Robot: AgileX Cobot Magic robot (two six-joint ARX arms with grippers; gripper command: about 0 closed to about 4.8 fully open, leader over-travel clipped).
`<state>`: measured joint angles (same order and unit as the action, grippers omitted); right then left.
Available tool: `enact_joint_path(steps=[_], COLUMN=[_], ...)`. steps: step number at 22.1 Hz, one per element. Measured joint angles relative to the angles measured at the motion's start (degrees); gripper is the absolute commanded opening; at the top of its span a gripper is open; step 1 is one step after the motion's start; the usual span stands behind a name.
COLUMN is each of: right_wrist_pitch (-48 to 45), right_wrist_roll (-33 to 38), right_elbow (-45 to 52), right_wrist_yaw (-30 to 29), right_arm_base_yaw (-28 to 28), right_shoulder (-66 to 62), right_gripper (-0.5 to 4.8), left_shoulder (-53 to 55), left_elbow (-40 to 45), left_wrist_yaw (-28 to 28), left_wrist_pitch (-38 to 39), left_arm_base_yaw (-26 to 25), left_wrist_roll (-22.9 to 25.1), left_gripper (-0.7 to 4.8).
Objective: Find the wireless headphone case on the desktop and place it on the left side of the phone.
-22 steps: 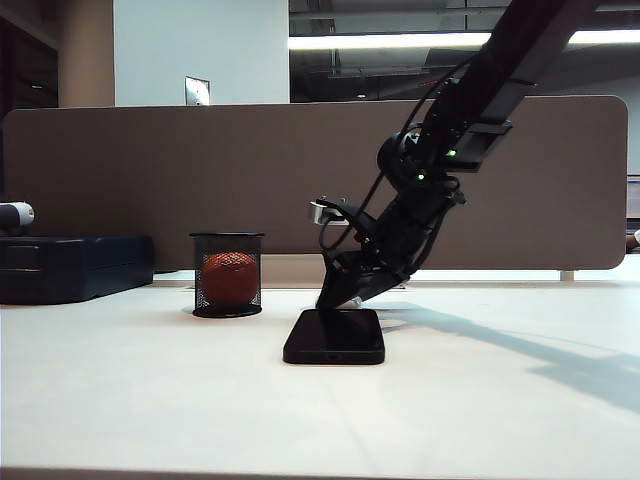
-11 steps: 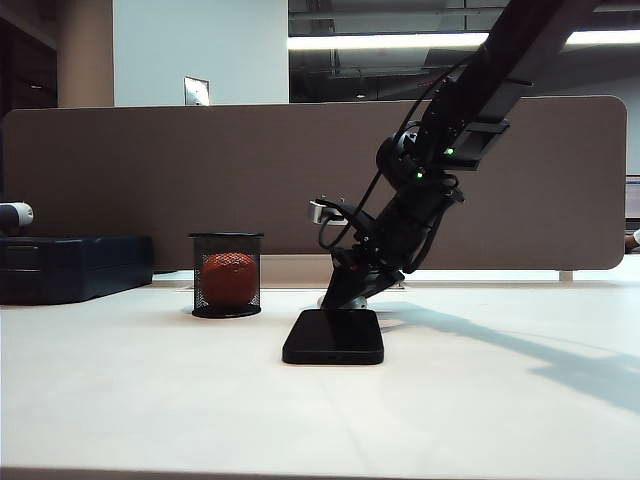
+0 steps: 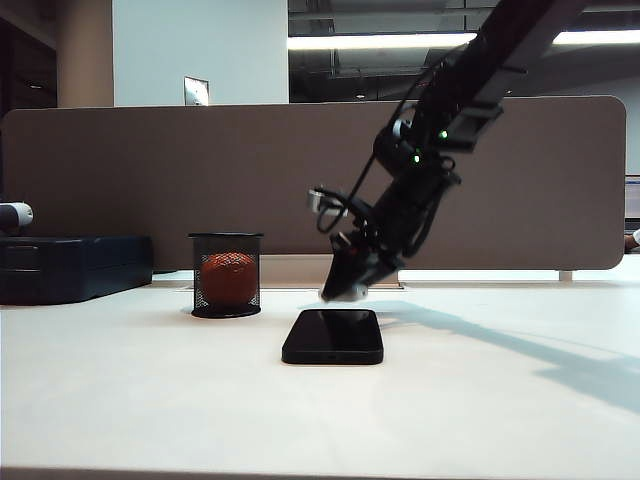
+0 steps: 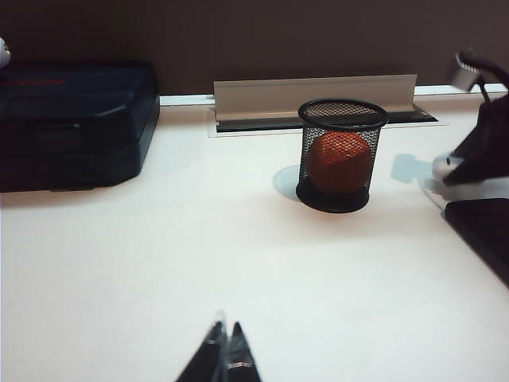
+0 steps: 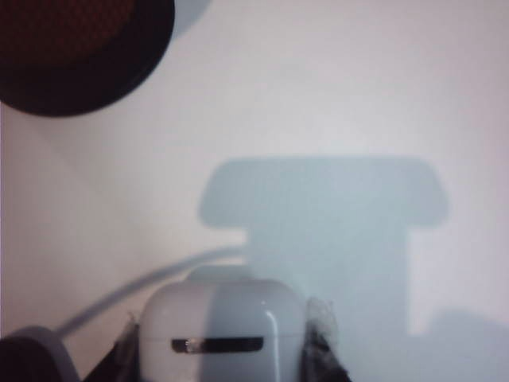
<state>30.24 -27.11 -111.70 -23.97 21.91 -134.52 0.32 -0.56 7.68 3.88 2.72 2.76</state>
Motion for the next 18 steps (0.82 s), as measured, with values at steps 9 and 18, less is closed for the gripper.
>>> enact_joint_path(steps=[9,18], right_wrist_pitch=[5.73,12.76], right_wrist_roll=[0.22,6.43], right_elbow=[-6.36,-6.56], right_wrist_yaw=[-0.02,-2.49], right_arm_base_yaw=[0.24,0.44], right_shoulder=[0.57,3.15], right_gripper=[0.80,0.48], left_shoulder=[0.00,0.00], left_elbow=[0.00,0.00], left_wrist_yaw=[0.00,0.00], left_wrist_pitch=[0.00,0.00], left_arm_base_yaw=[0.00,0.00], left_wrist_roll=[0.00,0.00], left_gripper=[-0.05,-0.05])
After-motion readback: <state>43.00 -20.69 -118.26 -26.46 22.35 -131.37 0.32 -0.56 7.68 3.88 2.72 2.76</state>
